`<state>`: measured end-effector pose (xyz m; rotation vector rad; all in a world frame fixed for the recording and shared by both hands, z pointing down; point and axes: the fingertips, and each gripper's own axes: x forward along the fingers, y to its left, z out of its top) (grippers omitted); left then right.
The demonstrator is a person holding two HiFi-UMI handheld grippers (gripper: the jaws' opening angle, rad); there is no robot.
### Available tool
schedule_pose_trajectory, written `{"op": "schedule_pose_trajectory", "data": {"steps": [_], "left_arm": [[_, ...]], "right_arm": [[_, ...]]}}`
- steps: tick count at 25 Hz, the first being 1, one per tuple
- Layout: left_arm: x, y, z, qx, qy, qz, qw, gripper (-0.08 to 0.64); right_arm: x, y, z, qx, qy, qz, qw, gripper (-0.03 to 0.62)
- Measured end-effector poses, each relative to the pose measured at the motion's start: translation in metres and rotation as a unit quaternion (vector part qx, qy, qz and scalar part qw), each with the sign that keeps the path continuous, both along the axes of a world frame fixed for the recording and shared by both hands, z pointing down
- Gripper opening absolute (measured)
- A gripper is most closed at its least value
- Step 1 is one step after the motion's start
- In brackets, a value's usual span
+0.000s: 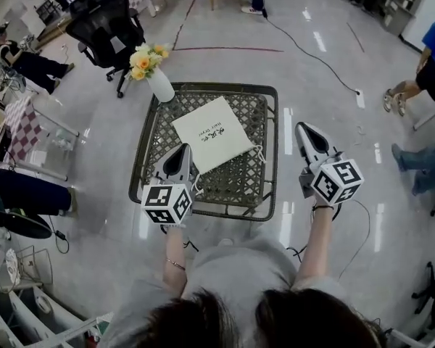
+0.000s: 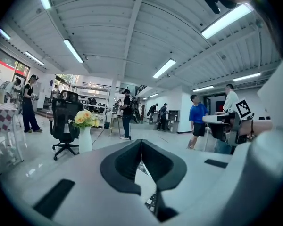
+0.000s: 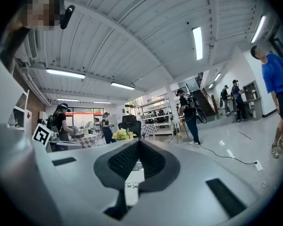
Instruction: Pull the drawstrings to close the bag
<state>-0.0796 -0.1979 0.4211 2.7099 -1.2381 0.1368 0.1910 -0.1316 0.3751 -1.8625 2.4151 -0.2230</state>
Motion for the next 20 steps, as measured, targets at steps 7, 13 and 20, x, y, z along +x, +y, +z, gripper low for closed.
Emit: {"op": "schedule_pose_trajectory", "data": {"steps": [7, 13, 20], "left_arm": [[-0.011, -0.006, -0.002, -0.008, -0.004, -0.07, 0.9975, 0.025], [-0.015, 0.0, 0.006, -0.018, -0.009, -0.121, 0.9924, 0.025], [-0.005, 0.011, 0.027, -0.037, -0.013, -0.15, 0.9879, 0.025]], "right_arm": [[-0.004, -0.043, 0.002, -0.017, 0.0, -0.072, 0.997, 0.021], [-0.012, -0.066, 0.022, -0.044, 0.002, -0.138, 0.989, 0.021], [-0.012, -0.081, 0.05, -0.078, 0.024, -0.183, 0.98, 0.023]]}}
